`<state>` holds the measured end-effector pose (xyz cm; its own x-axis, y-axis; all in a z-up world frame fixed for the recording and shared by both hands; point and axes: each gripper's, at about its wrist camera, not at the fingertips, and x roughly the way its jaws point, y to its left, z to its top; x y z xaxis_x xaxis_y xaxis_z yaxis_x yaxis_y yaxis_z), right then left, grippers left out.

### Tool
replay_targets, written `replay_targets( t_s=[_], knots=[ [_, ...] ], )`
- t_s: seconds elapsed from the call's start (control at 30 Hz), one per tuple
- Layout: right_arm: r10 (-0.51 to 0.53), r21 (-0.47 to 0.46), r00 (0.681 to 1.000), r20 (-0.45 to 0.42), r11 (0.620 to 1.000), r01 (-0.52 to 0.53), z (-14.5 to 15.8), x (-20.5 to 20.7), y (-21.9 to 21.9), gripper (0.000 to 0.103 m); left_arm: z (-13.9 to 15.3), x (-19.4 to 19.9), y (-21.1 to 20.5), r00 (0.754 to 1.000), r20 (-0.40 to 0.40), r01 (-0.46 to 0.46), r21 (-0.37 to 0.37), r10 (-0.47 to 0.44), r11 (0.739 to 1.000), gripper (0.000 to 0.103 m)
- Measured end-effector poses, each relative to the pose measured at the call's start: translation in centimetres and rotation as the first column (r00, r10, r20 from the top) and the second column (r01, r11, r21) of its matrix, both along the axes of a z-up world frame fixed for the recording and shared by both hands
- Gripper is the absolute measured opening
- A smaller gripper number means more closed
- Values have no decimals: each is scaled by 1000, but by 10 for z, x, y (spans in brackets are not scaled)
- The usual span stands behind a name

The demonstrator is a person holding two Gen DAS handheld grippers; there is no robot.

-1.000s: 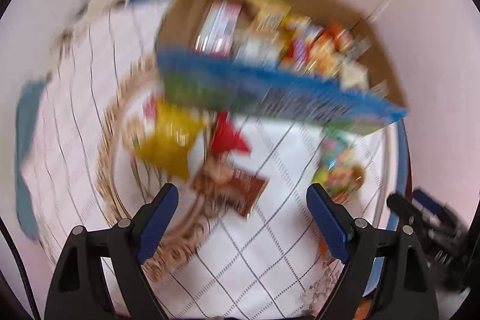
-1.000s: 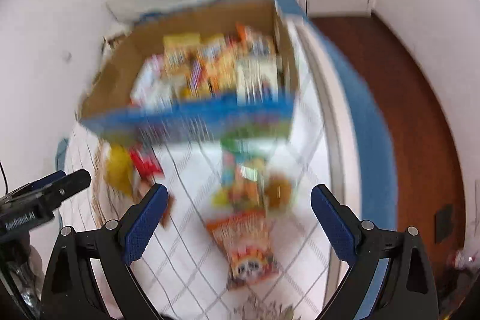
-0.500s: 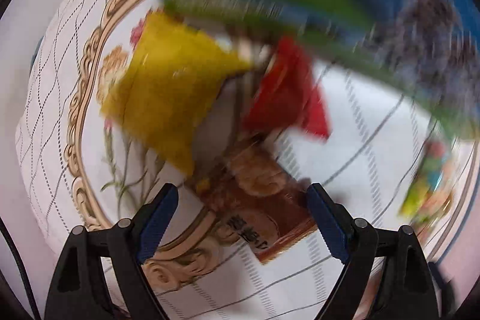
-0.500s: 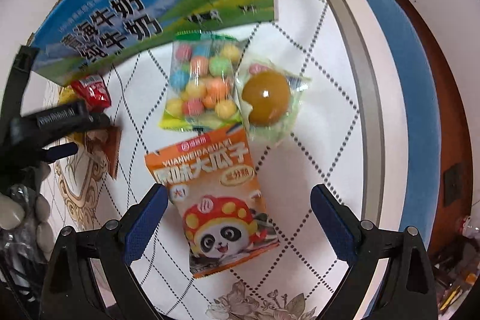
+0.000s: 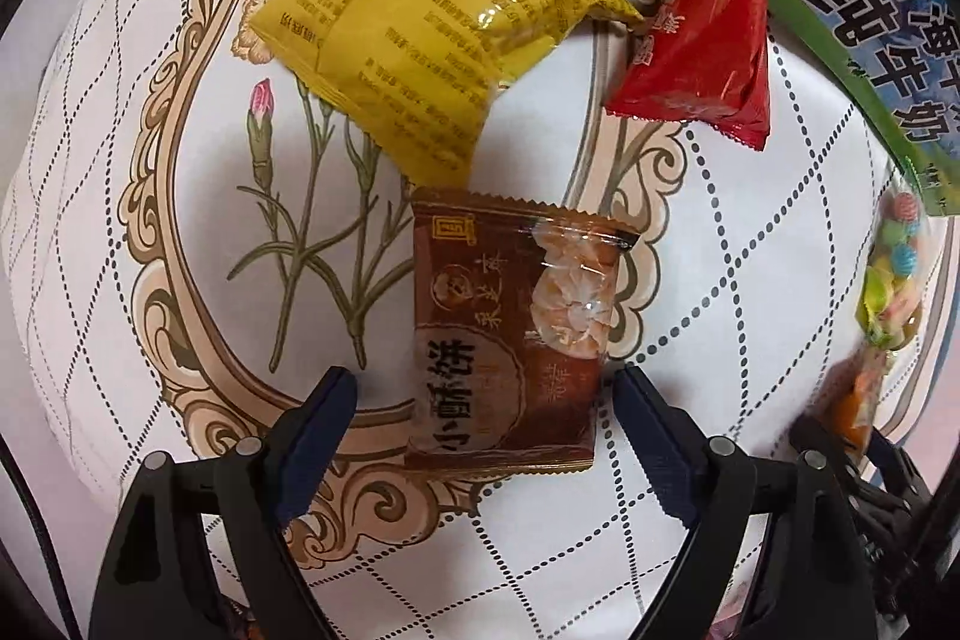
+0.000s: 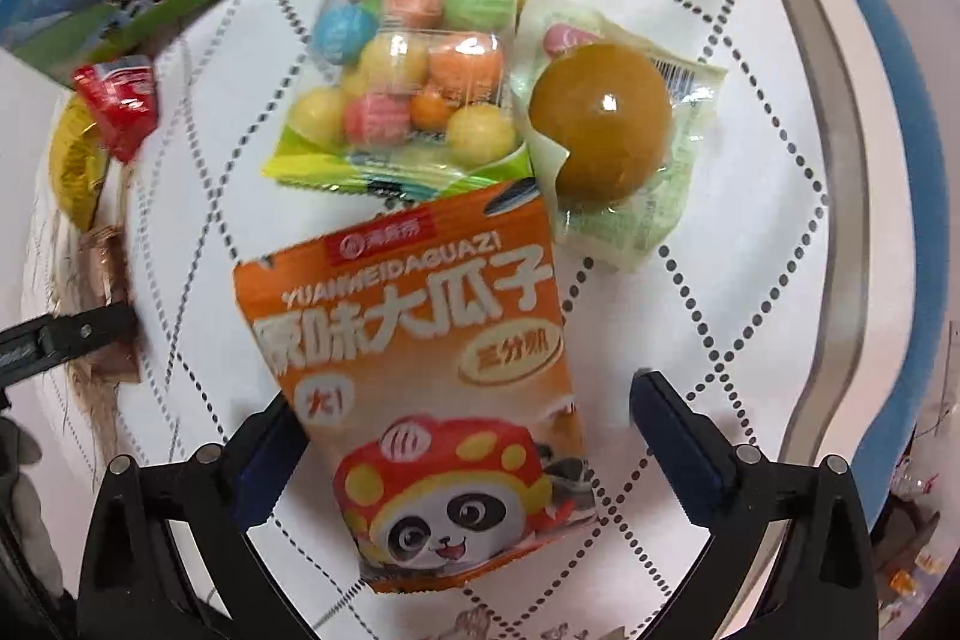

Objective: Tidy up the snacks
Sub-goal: 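Grasp the brown biscuit packet with left tool while right tool grasps the orange panda seed bag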

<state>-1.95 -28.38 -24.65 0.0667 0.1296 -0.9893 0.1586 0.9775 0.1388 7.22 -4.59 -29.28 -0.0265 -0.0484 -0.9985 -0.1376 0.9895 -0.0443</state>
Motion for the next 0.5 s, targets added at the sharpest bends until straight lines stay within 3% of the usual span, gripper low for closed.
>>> replay_targets(
  t_s=[0.23,0.27,0.33,0.4,0.47,0.5],
  knots=[
    [36,1,999,20,999,-36,-5,-10,5,103,12,-1,13,999,32,-11,-61,13,998,87],
    [45,2,999,23,999,-45,1,-14,7,101,16,8,12,999,38,-10,-75,12,997,87],
    [47,-8,997,62,999,-46,17,-20,11,88,20,13,8,999,37,-11,-111,15,994,87],
    [41,-6,995,95,999,-41,30,-25,9,86,22,17,0,999,50,11,-103,-6,995,87],
    [29,19,995,95,999,-30,33,-28,5,86,23,21,-5,998,56,37,-84,-32,996,82],
    [24,32,997,78,999,-26,31,-28,4,86,21,22,-6,998,52,44,-82,-40,996,72]
  ],
)
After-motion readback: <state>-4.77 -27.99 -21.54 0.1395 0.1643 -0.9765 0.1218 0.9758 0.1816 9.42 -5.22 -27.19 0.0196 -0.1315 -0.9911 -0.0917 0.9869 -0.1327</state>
